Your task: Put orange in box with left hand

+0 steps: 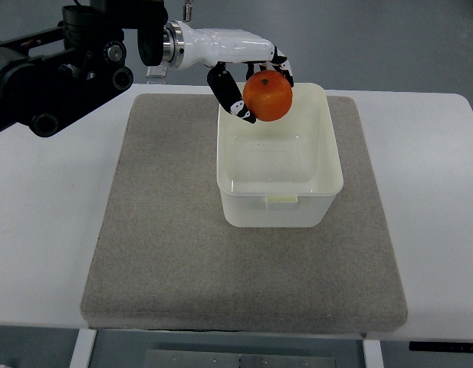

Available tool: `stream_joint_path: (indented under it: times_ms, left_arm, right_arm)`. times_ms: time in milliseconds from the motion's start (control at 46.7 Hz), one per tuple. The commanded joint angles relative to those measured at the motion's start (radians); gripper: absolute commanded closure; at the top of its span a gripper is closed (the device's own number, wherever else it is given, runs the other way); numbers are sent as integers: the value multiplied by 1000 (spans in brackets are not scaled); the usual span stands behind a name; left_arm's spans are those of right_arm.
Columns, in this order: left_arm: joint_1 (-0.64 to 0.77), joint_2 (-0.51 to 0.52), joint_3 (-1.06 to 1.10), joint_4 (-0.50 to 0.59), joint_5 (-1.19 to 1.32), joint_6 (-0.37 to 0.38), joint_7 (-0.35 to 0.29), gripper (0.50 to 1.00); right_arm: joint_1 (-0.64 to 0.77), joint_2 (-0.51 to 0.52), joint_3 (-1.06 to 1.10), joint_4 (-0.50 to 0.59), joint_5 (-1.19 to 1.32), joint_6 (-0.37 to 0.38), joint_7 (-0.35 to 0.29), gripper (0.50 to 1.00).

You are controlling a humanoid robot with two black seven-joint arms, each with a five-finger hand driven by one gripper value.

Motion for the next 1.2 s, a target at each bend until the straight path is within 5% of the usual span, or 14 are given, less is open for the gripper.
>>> stream_joint_path:
  times_ms: [0,257,300,407,621,1178]
  left_arm:
    - [6,-19,21,4,21,5,22,1000]
    - [65,-71,21,19,143,33,28,988]
    - [72,-79,21,25,157,45,28,945]
    - [83,-96,21,61,174,73,28,740]
    - [85,-116,22,67,176,85,28,527]
    - [91,-84,4,47,-4,117,22,508]
  right_arm:
    - [0,0,0,0,0,0,0,574]
    - [0,0,0,0,0,0,0,574]
    - [0,0,0,0,0,0,1,574]
    - [0,0,1,0,0,0,0,574]
    - [0,0,0,0,0,0,0,574]
    - [0,0,1,0,0,0,0,574]
